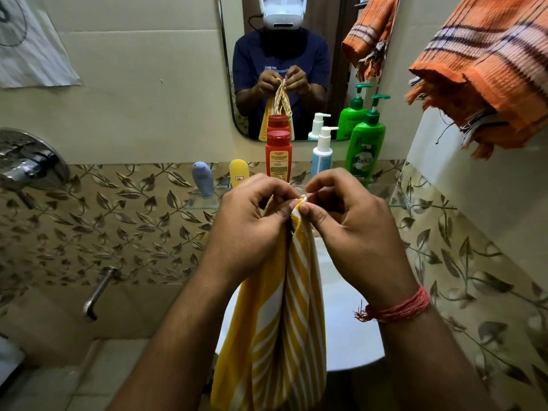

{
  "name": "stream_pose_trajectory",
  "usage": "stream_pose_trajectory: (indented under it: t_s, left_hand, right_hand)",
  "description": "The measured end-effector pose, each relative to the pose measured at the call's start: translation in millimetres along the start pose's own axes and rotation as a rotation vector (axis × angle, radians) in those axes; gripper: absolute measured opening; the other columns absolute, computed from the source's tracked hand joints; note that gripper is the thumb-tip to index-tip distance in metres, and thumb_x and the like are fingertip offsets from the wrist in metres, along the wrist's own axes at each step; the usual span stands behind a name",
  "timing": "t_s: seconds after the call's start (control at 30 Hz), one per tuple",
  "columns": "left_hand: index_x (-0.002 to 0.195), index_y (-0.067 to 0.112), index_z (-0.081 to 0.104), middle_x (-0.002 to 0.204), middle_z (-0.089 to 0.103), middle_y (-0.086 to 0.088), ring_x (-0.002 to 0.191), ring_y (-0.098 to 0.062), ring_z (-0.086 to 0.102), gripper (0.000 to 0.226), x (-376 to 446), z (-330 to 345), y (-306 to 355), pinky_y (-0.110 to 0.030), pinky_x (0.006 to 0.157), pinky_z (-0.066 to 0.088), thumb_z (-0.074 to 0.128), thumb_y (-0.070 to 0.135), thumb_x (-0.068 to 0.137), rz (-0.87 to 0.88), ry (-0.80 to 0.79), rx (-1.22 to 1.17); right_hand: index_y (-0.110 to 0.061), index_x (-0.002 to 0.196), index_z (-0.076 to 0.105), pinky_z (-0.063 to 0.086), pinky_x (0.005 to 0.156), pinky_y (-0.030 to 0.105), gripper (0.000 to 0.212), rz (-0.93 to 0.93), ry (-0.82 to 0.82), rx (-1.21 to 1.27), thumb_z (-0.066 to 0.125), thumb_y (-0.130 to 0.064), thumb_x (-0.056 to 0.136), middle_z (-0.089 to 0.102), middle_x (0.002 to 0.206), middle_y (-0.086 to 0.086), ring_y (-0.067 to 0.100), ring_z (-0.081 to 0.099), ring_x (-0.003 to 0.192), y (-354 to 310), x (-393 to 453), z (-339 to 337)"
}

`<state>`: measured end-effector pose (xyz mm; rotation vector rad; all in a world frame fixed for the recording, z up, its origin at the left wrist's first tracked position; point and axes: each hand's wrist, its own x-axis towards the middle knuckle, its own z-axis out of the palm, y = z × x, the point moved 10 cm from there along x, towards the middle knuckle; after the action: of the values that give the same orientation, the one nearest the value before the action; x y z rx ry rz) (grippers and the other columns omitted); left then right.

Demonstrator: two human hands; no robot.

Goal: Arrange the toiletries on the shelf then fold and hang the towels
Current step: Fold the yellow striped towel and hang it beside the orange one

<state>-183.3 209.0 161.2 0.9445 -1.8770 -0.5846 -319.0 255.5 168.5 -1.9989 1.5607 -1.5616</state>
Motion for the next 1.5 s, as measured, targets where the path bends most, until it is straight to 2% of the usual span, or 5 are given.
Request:
stream_pose_trajectory:
  t_s: [0.4, 0.67, 0.83, 1.2, 1.5]
  left_hand:
    - [0.101, 0.024, 0.074, 0.105, 0.072, 0.007, 0.104, -0.005, 0.065, 0.016, -0.5, 1.6, -14.4, -0.027, 0.091, 0.056, 0.063, 0.013, 0.095, -0.109, 0.049, -0.194]
    - [0.095, 0.033, 0.073, 0.089, 0.074, 0.018, 0.089, 0.001, 0.069, 0.018, -10.2, -116.9, -96.8, -0.018, 0.079, 0.053, 0.067, 0.016, 0.095, -0.203, 0.724, -0.286]
    - [0.103, 0.034, 0.071, 0.101, 0.073, 0.009, 0.097, -0.005, 0.069, 0.015, -8.9, -108.4, -87.4, -0.020, 0.081, 0.056, 0.066, 0.022, 0.096, -0.129, 0.689, -0.343]
    - [0.095, 0.021, 0.063, 0.085, 0.074, 0.016, 0.083, -0.001, 0.068, 0.013, 4.5, -101.9, -76.0, -0.015, 0.072, 0.053, 0.066, 0.029, 0.084, 0.004, 0.472, -0.455]
    - [0.091, 0.023, 0.060, 0.075, 0.072, 0.022, 0.068, 0.006, 0.065, 0.012, 2.0, -97.6, -80.3, -0.011, 0.057, 0.049, 0.057, 0.016, 0.100, -0.070, 0.581, -0.438]
  right_hand:
    - [-0.018, 0.092, 0.065, 0.056, 0.065, 0.030, 0.007, -0.022, 0.009, 0.034, 0.070, -0.014, 0.089, 0.064, 0.081, -0.004, 0.011, 0.063, 0.074, 5.2, 2.8, -3.1]
    - [-0.027, 0.094, 0.062, 0.046, 0.062, 0.009, 0.013, 0.172, 0.333, -0.124, 0.062, -0.016, 0.088, 0.063, 0.082, -0.011, -0.001, 0.058, 0.069, 70.8, 1.1, -121.7]
    - [-0.030, 0.109, 0.066, 0.046, 0.064, 0.002, 0.021, 0.154, 0.253, -0.193, 0.054, -0.016, 0.099, 0.066, 0.093, -0.016, -0.008, 0.062, 0.080, 71.6, 7.1, -128.9]
    - [-0.037, 0.104, 0.065, 0.053, 0.090, 0.057, 0.020, 0.212, 0.244, -0.130, 0.049, -0.043, 0.093, 0.068, 0.103, -0.005, 0.023, 0.065, 0.099, 96.0, 4.4, -142.5]
    - [-0.031, 0.095, 0.070, 0.058, 0.077, 0.028, 0.030, 0.229, 0.144, 0.115, 0.052, -0.007, 0.099, 0.068, 0.090, -0.005, 0.012, 0.065, 0.085, 100.3, 7.1, -130.7]
